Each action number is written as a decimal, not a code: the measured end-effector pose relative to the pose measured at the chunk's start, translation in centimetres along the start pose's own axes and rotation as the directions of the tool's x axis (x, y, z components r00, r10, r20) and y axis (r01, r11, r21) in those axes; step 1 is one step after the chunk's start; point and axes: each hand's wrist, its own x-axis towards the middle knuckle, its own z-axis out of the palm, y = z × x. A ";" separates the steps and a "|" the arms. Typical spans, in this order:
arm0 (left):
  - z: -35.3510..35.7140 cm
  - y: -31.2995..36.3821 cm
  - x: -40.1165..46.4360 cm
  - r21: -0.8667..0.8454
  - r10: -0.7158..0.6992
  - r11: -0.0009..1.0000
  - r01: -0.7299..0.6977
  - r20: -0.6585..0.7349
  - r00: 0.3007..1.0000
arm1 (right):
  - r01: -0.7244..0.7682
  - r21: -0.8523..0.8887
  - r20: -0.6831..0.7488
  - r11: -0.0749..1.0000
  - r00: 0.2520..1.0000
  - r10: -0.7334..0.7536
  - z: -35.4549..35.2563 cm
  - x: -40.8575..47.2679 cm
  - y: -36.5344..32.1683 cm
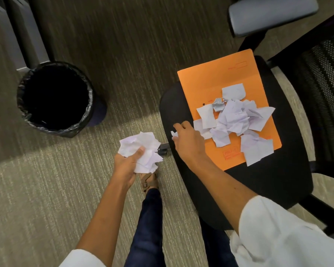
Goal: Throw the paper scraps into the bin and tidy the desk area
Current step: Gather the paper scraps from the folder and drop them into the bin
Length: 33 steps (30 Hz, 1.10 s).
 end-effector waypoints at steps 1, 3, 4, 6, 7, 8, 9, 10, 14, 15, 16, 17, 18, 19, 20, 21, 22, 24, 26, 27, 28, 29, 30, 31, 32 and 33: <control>-0.1 -0.1 0.1 0.013 0.002 1.000 -0.002 -0.002 1.000 | -0.008 0.000 0.012 1.000 1.000 0.008 0.1 0.2 0.1; -0.3 -0.3 0.3 0.036 0.001 0.999 -0.001 -0.008 1.000 | -0.010 0.067 0.000 0.998 1.000 0.010 0.0 -0.2 0.4; -0.3 -0.4 0.3 0.047 0.000 0.999 0.001 -0.010 1.000 | -0.020 0.154 -0.036 0.988 0.999 0.026 -0.2 -0.7 0.7; 0.0 -0.7 0.3 0.054 -0.013 0.998 0.013 -0.007 1.000 | -0.082 0.369 -0.163 0.926 0.975 0.151 -1.3 -2.0 1.7; 0.2 -0.8 0.3 0.055 -0.020 0.998 0.021 -0.004 1.000 | -0.117 0.474 -0.223 0.873 0.943 0.247 -2.1 -2.7 2.4; 0.5 -0.9 0.3 0.053 -0.028 0.998 0.028 0.000 1.000 | -0.144 0.558 -0.261 0.817 0.904 0.338 -3.0 -3.1 3.3; 0.8 -1.0 0.2 0.051 -0.034 0.998 0.033 0.003 0.999 | -0.159 0.618 -0.278 0.770 0.872 0.403 -4.0 -3.2 4.4; 1.1 -1.2 0.2 0.054 -0.036 0.998 0.036 0.002 0.999 | -0.166 0.651 -0.277 0.741 0.857 0.435 -4.9 -3.0 5.4; 2.5 -1.4 0.2 0.069 -0.035 0.997 0.033 0.037 0.999 | -0.126 0.585 -0.234 0.801 0.920 0.316 -7.0 -0.6 7.7; 2.7 -1.4 0.2 0.072 -0.027 0.997 0.023 0.048 0.998 | -0.127 0.525 -0.193 0.841 0.945 0.263 -7.0 0.1 7.6; 2.8 -1.5 0.2 0.076 -0.019 0.997 0.015 0.057 0.998 | -0.133 0.447 -0.150 0.885 0.964 0.221 -6.9 0.7 7.5; 3.1 -1.6 0.1 0.080 -0.014 0.997 0.009 0.064 0.998 | -0.144 0.361 -0.118 0.921 0.973 0.198 -6.8 1.1 7.3; 3.2 -1.7 0.1 0.083 -0.012 0.997 0.007 0.070 0.997 | -0.156 0.285 -0.101 0.946 0.976 0.191 -6.6 1.5 7.1; 3.4 -1.8 0.0 0.088 -0.012 0.996 0.005 0.074 0.997 | -0.171 0.229 -0.103 0.958 0.975 0.198 -6.3 1.8 6.8; 3.6 -1.9 0.0 0.096 -0.013 0.995 0.005 0.074 0.997 | -0.186 0.192 -0.121 0.964 0.970 0.211 -6.1 2.1 6.7; 3.8 -1.9 -0.1 0.107 -0.016 0.994 0.008 0.074 0.997 | -0.194 0.169 -0.149 0.967 0.964 0.219 -5.9 2.3 6.7; 4.0 -1.9 -0.1 0.118 -0.019 0.993 0.011 0.073 0.997 | -0.193 0.158 -0.173 0.968 0.960 0.220 -5.7 2.5 6.6; 4.4 -1.9 -0.2 0.133 -0.021 0.991 0.011 0.074 0.997 | -0.189 0.198 -0.187 0.962 0.956 0.227 -5.5 2.6 6.5; 4.7 -1.8 -0.2 0.138 -0.025 0.990 0.013 0.080 0.996 | -0.159 0.262 -0.186 0.952 0.960 0.211 -5.5 2.3 6.5; 4.9 -1.8 -0.2 0.138 -0.030 0.990 0.018 0.086 0.996 | -0.130 0.285 -0.203 0.950 0.960 0.193 -5.7 2.0 6.6; 5.0 -1.8 -0.2 0.136 -0.035 0.990 0.022 0.091 0.995 | -0.104 0.323 -0.232 0.941 0.955 0.185 -5.8 1.6 6.9; 5.2 -1.8 -0.2 0.136 -0.038 0.990 0.025 0.092 0.995 | -0.082 0.387 -0.263 0.918 0.945 0.196 -6.2 1.2 7.2; 5.3 -1.8 -0.2 0.138 -0.041 0.990 0.028 0.092 0.995 | -0.071 0.468 -0.283 0.881 0.932 0.226 -6.5 0.7 7.5; 5.4 -1.8 -0.2 0.140 -0.044 0.990 0.030 0.094 0.995 | -0.075 0.549 -0.284 0.833 0.920 0.270 -6.8 0.1 7.8; 5.5 -1.8 -0.3 0.135 -0.047 0.990 0.033 0.099 0.994 | -0.092 0.628 -0.265 0.773 0.909 0.323 -7.1 -0.4 8.1; 5.6 -1.9 -0.3 0.126 -0.052 0.991 0.038 0.107 0.993 | -0.116 0.706 -0.221 0.699 0.901 0.373 -7.3 -1.0 8.3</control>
